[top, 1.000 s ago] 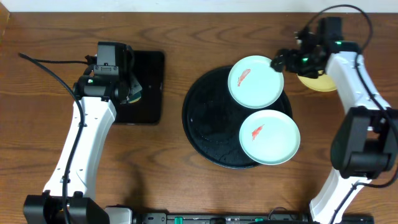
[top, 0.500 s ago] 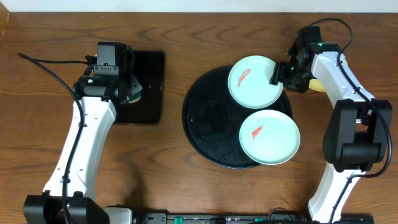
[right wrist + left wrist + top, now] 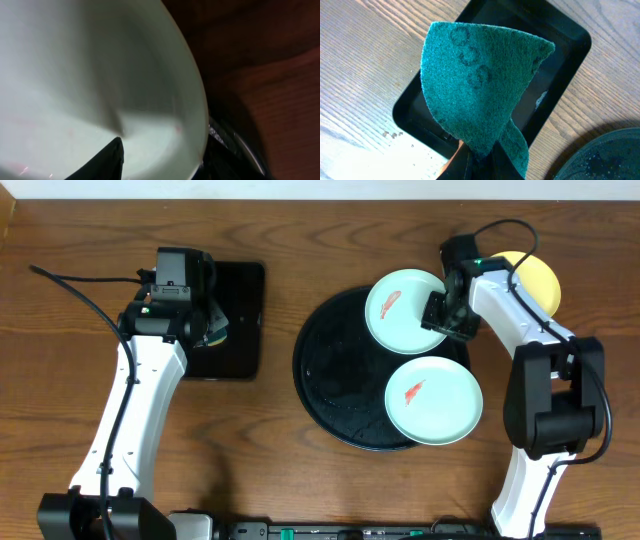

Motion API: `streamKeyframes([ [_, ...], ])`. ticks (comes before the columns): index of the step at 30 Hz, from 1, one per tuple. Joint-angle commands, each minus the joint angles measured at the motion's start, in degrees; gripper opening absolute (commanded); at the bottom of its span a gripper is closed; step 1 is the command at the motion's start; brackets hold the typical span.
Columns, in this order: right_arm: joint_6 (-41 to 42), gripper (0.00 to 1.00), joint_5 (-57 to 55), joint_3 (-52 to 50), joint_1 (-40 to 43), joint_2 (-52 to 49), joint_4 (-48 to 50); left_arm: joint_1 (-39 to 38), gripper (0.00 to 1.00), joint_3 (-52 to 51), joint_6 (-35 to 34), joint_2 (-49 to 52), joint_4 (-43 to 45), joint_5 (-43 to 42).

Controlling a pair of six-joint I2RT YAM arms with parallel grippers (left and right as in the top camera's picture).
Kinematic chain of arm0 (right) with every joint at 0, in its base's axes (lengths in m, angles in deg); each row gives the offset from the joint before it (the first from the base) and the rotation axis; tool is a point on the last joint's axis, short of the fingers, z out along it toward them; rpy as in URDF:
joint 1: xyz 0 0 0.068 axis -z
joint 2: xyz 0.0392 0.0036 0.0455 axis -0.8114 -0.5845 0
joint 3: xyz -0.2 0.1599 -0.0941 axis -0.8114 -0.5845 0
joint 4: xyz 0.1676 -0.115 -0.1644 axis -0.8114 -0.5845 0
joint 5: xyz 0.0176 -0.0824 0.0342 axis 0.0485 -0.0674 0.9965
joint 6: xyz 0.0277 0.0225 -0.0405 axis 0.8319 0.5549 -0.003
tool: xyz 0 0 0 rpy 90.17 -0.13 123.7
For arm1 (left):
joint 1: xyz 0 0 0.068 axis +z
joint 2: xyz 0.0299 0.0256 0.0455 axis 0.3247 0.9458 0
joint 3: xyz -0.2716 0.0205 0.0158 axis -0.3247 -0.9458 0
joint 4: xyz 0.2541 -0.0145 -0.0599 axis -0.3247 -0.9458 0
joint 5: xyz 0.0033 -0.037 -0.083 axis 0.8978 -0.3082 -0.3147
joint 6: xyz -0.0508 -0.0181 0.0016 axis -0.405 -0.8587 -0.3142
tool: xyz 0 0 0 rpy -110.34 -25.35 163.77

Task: Clean dirty plates on tray and stack at the side
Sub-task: 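Move the right gripper to grip the rim of the upper green plate, then bring the sponge in the left gripper onto the green plate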

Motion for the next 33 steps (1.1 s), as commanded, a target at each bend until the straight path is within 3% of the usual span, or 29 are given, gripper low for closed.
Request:
streamKeyframes([
  [1,3.0,0.49,-2.7,-1.5,-0.5,-0.5,0.6,0.2,0.08,-0.2,-0.9,0.4,-0.1,0.3],
  [5,3.2,0.40,-2.7,-2.3,-0.5,-0.5,0.7,0.2,0.08,-0.2,-0.9,0.4,-0.1,0.3],
  [12,1.9,0.01,-2.4,-2.3,-0.5,-0.5,2.3,0.2,0.08,-0.2,-0.9,0.4,-0.1,0.3],
  [16,-3.8,0.01,3.6,-2.3,-0.6,-0.5,4.2,0.2,0.08,-0.2,-0.9,0.4,0.0,-0.4],
  [21,-14.8,0.01,15.4,-2.1,-1.4,-0.5,5.1,-0.2,0.07,-0.2,2.8,0.5,2.8,-11.1],
  [33,-17.1,0.01,16.9,-2.1,-8.2,-0.5,3.7,-7.1,0.08,-0.2,3.1,1.3,5.8,-13.6],
])
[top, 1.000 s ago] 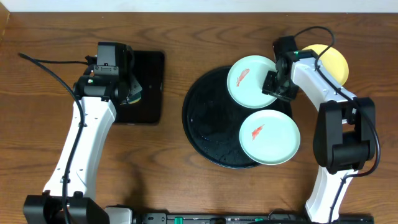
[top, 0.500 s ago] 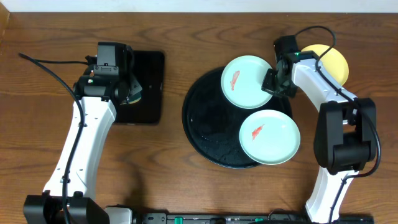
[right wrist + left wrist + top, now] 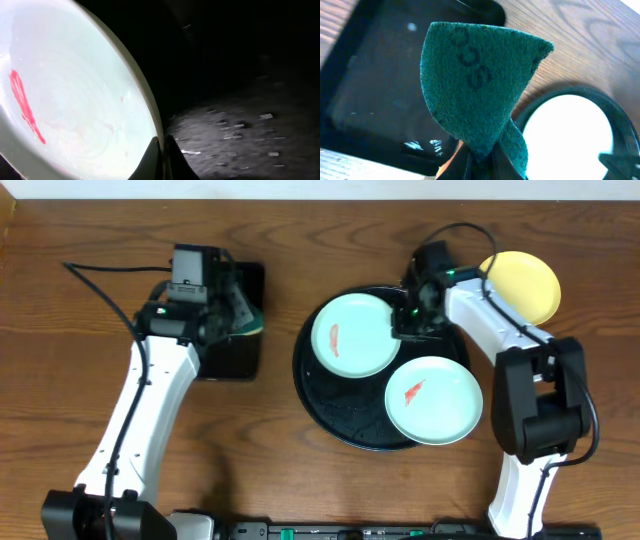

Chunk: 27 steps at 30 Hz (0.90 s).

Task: Clean dirty plates on tray and stack at the side
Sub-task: 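Bring the sponge in the left gripper onto the green plate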

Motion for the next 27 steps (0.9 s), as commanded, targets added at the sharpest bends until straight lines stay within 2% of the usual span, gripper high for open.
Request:
streamKeyframes([
  [1,-2.3,0.01,1.4,-0.3,-1.8,-0.7,-0.9,-2.7,0.08,-0.2,0.1,1.5,0.3,-1.0],
  [9,-0.5,0.01,-8.2,-0.3,-3.8,-0.7,-1.5,-9.8,0.08,-0.2,-4.0,7.7,5.1,-2.6],
  [14,1.4,0.01,-8.2,-0.3,-3.8,-0.7,-1.3,-14.6,0.08,-0.2,-4.1,13.1,11.8,-7.3],
  [20,1.4,0.01,-8.2,-0.3,-3.8,-0.7,-1.3,-19.5,0.08,-0.2,-4.2,19.2,19.6,-7.7],
  [27,1.4,0.01,-8.2,-0.3,-3.8,-0.7,-1.2,-20.4,0.08,-0.2,-6.8,24.8,20.2,-9.0],
])
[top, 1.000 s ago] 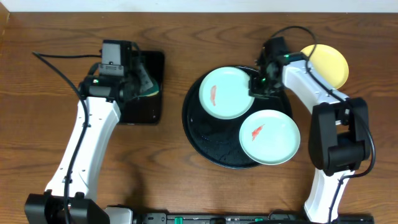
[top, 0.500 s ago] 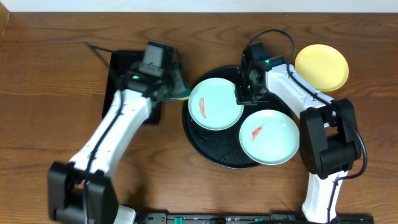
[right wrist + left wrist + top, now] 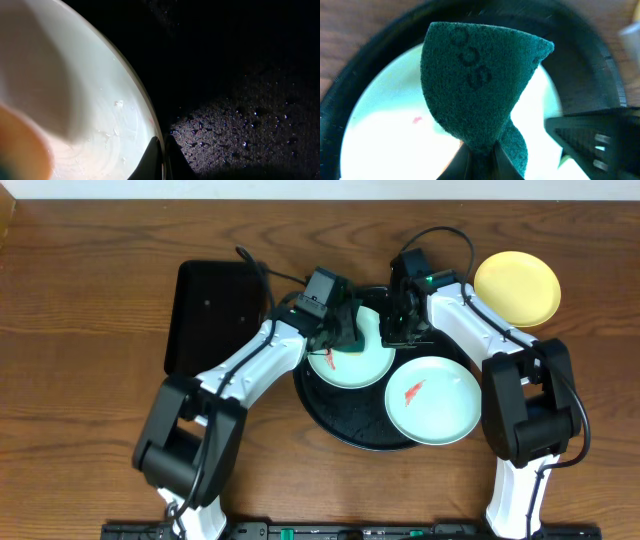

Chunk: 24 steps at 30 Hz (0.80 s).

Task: Clean dirty plates on tray and stack at the side
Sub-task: 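Bring the sponge in the left gripper onto the green plate, then scrub the green plate with the sponge while the right gripper holds it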

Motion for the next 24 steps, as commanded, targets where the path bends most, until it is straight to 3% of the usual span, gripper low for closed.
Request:
streamKeyframes([
  [1,0.8,0.01,-1.2,-0.2,-0.2,-0.7,0.2,0.2,0.08,-0.1,-2.1,2.3,-0.9,-2.7],
  [7,0.8,0.01,-1.2,-0.2,-0.2,-0.7,1.0,0.2,0.07,-0.2,-0.5,3.2,-5.4,-2.5],
  [15,0.8,0.01,-1.2,-0.2,-0.2,-0.7,0.9,0.3,0.08,-0.2,-0.4,2.5,-14.7,23.7],
  [24,0.8,0.01,-1.2,-0.2,-0.2,-0.7,0.8,0.3,0.07,1.3,-0.4,-6.6,-11.3,24.7],
])
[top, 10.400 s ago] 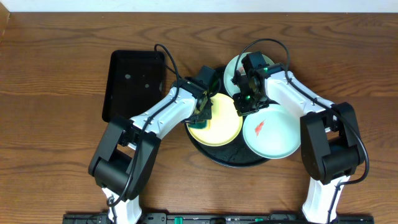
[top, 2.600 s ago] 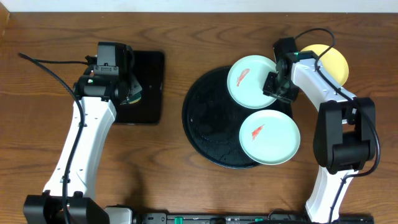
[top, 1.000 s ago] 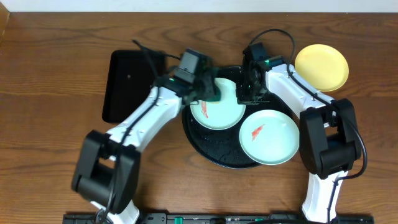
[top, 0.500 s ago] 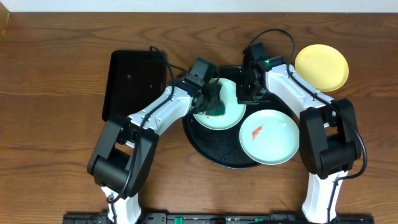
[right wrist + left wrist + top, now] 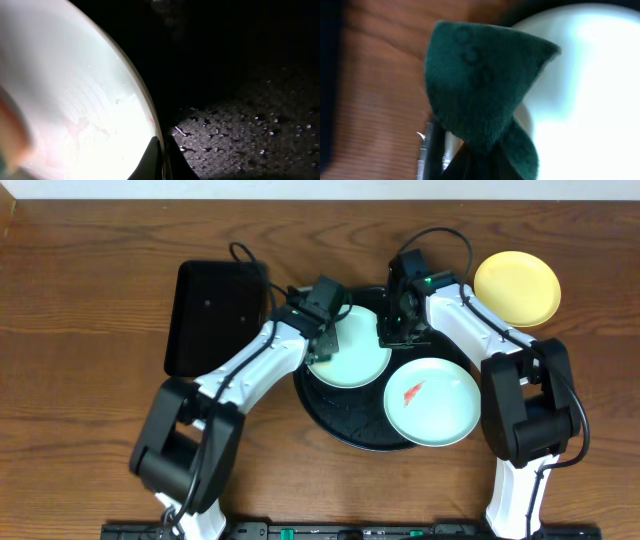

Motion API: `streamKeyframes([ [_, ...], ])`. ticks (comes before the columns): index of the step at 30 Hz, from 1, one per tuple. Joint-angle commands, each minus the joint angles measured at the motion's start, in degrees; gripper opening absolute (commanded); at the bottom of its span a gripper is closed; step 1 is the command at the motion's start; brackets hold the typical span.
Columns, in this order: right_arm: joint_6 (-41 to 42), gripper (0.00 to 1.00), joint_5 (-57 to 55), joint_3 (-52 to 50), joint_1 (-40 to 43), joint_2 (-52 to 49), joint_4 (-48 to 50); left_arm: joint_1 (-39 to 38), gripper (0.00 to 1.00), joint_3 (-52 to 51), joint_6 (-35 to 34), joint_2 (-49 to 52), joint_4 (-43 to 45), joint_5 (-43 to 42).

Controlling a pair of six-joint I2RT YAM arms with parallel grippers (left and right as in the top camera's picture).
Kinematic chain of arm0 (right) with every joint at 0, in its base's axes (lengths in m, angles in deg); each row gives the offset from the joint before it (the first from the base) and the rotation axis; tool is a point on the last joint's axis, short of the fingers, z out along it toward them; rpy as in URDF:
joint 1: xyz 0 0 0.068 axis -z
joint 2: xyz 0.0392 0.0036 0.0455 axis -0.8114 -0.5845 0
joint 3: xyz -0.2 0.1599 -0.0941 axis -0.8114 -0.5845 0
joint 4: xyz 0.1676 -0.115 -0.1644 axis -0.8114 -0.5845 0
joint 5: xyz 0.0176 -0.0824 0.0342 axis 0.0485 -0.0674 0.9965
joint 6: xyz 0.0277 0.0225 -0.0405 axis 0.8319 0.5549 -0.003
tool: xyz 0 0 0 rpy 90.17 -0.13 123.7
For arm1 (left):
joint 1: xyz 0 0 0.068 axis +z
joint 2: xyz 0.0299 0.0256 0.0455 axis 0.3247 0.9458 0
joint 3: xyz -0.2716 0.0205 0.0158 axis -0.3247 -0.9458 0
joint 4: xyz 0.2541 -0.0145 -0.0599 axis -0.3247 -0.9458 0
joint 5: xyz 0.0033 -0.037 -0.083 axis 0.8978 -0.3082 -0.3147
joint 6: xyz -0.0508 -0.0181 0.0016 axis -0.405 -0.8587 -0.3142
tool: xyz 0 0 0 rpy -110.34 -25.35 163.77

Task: Clean dirty plates on tray and stack at the side
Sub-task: 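Scrub the green plate with the sponge while the right gripper holds it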

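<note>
A mint plate (image 5: 355, 352) rests on the left part of the round black tray (image 5: 340, 425). My right gripper (image 5: 392, 332) is shut on its right rim; in the right wrist view the gripper (image 5: 162, 150) pinches the plate (image 5: 75, 100), which shows faint pink traces. My left gripper (image 5: 322, 332) is shut on a green scouring pad (image 5: 480, 85) at the plate's left edge (image 5: 590, 90), over the tray rim. A second mint plate (image 5: 432, 402) with a red smear lies on the tray's front right.
A yellow plate (image 5: 516, 288) sits on the table at the back right. A black rectangular tray (image 5: 210, 315) lies at the back left. Both arms reach over the round tray from opposite sides.
My left gripper and the pad have shifted from over the plate's middle to its left edge. The red smear beside the pad no longer shows from overhead. The right gripper keeps its hold.
At first my left gripper held the pad over the black rectangular tray while the right held the smeared plate at the tray's back right. Then the plate lay further left on the tray. Later the pad was on the plate, and now it is at the left rim.
</note>
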Motion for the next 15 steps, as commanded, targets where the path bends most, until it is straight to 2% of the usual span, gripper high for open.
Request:
streamKeyframes([
  [1,0.7,0.01,-2.8,0.1,0.0,-0.7,-0.2,0.9,0.08,1.1,0.9,-5.7,1.6,4.6],
  [10,0.9,0.01,-2.8,0.1,0.0,-0.7,-0.2,0.3,0.08,0.0,-1.6,-4.4,8.9,-17.4],
  [15,1.1,0.01,-2.8,0.1,0.0,-0.7,-0.3,-0.7,0.07,0.0,-3.2,0.6,9.1,-20.9],
])
